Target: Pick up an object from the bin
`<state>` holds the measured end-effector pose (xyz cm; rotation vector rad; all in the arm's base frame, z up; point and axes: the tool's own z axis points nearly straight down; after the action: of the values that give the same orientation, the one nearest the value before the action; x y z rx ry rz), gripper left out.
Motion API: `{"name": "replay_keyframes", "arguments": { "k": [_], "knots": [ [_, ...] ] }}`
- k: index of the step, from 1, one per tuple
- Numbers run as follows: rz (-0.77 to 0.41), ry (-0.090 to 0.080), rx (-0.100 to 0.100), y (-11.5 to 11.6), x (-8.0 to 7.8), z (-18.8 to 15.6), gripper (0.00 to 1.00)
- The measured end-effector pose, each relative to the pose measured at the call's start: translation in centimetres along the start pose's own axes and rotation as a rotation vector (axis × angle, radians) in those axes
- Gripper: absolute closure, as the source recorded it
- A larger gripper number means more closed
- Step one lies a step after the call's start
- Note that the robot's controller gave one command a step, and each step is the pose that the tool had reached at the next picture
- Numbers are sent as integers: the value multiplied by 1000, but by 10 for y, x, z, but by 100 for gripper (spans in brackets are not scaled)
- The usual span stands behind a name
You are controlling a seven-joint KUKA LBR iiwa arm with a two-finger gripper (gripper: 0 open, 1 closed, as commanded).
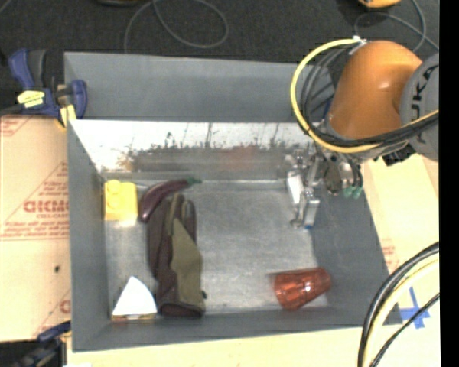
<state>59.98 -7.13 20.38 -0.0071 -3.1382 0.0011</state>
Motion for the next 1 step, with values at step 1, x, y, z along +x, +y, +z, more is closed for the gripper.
{"name": "replay_keyframes", "arguments": {
  "k": [1],
  "knots": [
    [-1,-8,1,0,-1,-5,0]
  ]
}}
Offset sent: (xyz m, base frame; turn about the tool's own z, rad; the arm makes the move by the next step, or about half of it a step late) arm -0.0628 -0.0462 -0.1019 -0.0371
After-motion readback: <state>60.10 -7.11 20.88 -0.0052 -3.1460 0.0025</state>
